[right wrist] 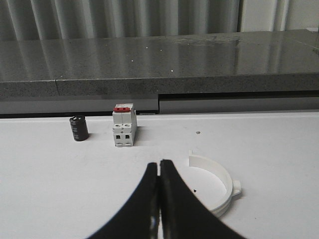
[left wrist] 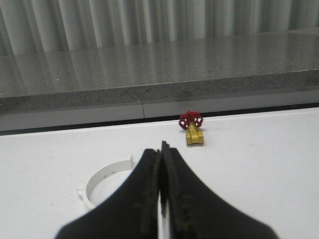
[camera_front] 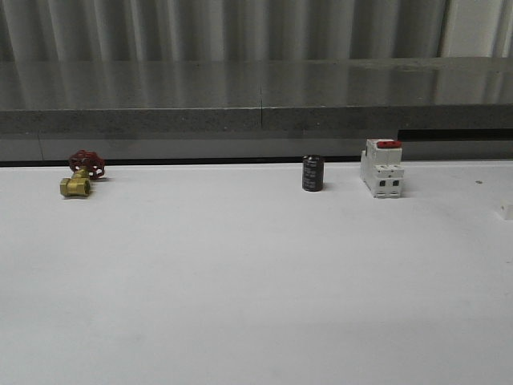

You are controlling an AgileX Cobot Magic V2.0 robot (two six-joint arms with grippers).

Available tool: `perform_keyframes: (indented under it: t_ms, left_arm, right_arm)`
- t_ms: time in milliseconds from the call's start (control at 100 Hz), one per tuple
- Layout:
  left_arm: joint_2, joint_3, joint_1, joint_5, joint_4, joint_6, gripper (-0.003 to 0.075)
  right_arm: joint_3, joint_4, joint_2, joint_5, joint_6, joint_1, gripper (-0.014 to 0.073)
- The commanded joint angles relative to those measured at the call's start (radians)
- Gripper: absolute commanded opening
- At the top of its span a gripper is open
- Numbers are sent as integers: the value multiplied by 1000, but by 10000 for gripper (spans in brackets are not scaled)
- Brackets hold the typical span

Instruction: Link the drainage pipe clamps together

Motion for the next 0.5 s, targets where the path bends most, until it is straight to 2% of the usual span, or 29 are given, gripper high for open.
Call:
perform_keyframes:
  t_ms: [0,280,490]
  left_arm:
    - [-33,47,-7,-87,-5,-4,-20]
    - [-33,38,-7,-87,-32,-8,-20]
    - [-22,-73,-7,-62,-101,-8,-20]
  right_arm:
    - [-20,-8,-3,-88,-4,-3,-65]
    - [-20,-8,-3,-88,-4,-3,-65]
    - [-20,-8,-3,-88,-4,-3,-65]
